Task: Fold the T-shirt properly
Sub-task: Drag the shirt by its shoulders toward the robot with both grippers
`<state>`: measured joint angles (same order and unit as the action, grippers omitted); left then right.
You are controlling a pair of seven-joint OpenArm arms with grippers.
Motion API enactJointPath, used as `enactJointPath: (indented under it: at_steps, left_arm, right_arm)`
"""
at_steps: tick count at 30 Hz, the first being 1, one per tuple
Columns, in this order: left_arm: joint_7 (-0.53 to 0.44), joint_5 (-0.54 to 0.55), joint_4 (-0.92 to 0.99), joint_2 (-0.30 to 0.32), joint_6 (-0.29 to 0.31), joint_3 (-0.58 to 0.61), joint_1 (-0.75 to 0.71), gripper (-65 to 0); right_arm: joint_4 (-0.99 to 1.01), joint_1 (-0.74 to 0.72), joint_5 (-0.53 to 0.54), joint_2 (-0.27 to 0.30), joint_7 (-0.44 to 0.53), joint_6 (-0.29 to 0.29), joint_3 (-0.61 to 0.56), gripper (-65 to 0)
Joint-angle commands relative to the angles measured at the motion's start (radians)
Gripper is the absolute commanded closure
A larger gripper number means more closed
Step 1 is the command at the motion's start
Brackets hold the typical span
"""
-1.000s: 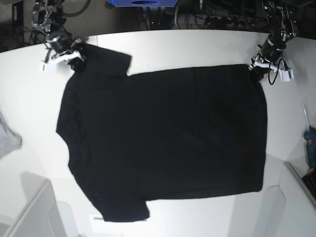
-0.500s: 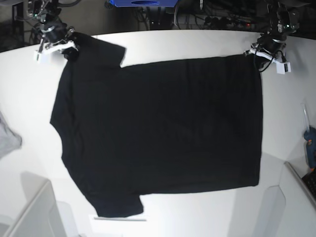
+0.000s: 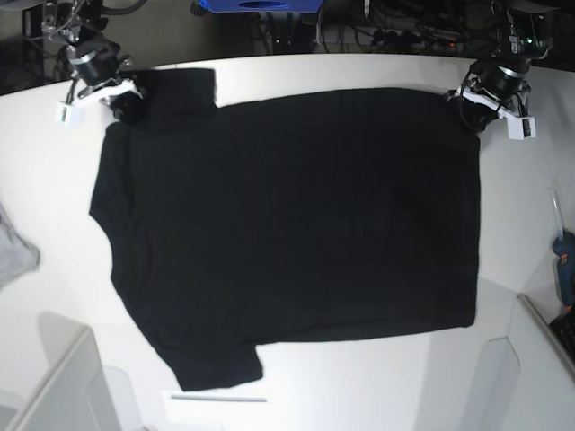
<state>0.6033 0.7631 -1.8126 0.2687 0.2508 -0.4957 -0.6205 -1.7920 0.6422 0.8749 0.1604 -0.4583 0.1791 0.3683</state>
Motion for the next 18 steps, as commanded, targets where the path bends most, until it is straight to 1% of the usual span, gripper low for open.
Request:
enactJointPath:
  at_steps: [1, 4, 8, 12, 18]
  left_arm:
    - [-0.015, 0.012, -0.025, 0.008, 0.003, -0.005, -0.005, 0.0]
    - [-0.015, 0.012, -0.048, 0.008, 0.003, -0.007, -0.011, 0.0]
    - [-0.015, 0.012, -0.046, 0.008, 0.003, -0.007, -0.052, 0.0]
    - [-0.015, 0.012, -0.046, 0.008, 0.005, -0.007, -0.101, 0.0]
    - [-0.018, 0.011, -0.048, 0.008, 0.005, -0.028, -0.163, 0.0]
  right_arm:
    - [-0.022, -0.002, 0.013, 0.011, 0.016, 0.006, 0.004, 0.0]
    - [-0.032, -0.006, 0.014, 0.011, -0.013, 0.004, 0.005, 0.0]
    - [-0.039, 0.028, 0.013, 0.011, -0.01, 0.009, 0.01, 0.0]
    - [-0.041, 0.067, 0.017, 0.009, -0.01, 0.012, 0.047, 0.0]
    - [-0.079, 0.124, 0.016, 0.009, -0.01, 0.012, 0.047, 0.0]
